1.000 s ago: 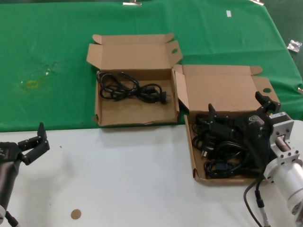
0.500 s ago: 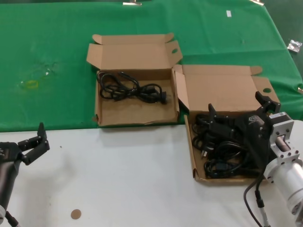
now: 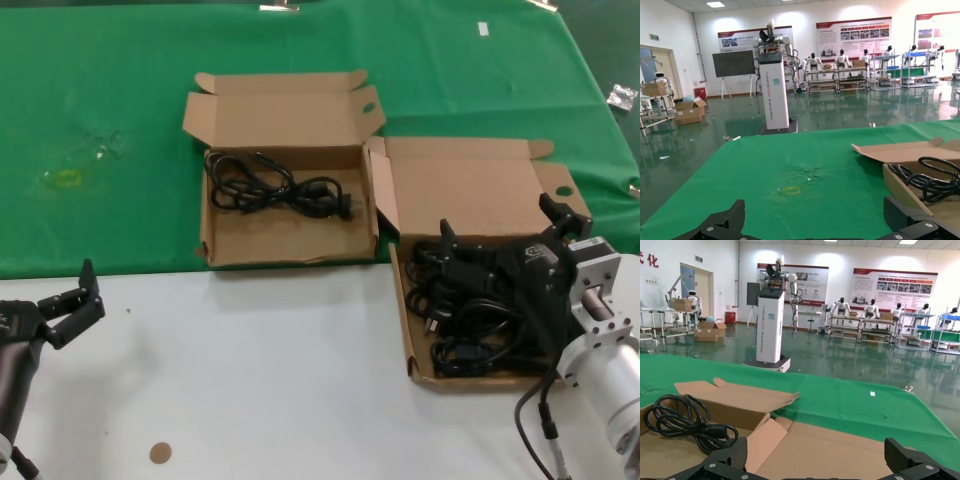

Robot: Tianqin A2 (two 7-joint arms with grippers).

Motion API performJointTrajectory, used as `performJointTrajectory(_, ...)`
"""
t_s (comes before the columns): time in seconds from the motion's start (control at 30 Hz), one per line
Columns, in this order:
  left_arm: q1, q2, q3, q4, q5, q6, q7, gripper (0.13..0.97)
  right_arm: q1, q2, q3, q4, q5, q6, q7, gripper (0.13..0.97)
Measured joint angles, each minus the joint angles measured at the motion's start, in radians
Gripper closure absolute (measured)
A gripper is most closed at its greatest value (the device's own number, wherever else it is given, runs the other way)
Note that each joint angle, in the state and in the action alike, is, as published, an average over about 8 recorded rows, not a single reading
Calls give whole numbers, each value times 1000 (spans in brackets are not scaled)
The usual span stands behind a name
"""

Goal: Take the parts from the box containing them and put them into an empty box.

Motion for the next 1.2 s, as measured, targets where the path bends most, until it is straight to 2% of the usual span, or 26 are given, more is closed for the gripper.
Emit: performJointTrajectory(1.2,0,0,0,0,0,0,0,132,0,0,0,0,0,0,0,129)
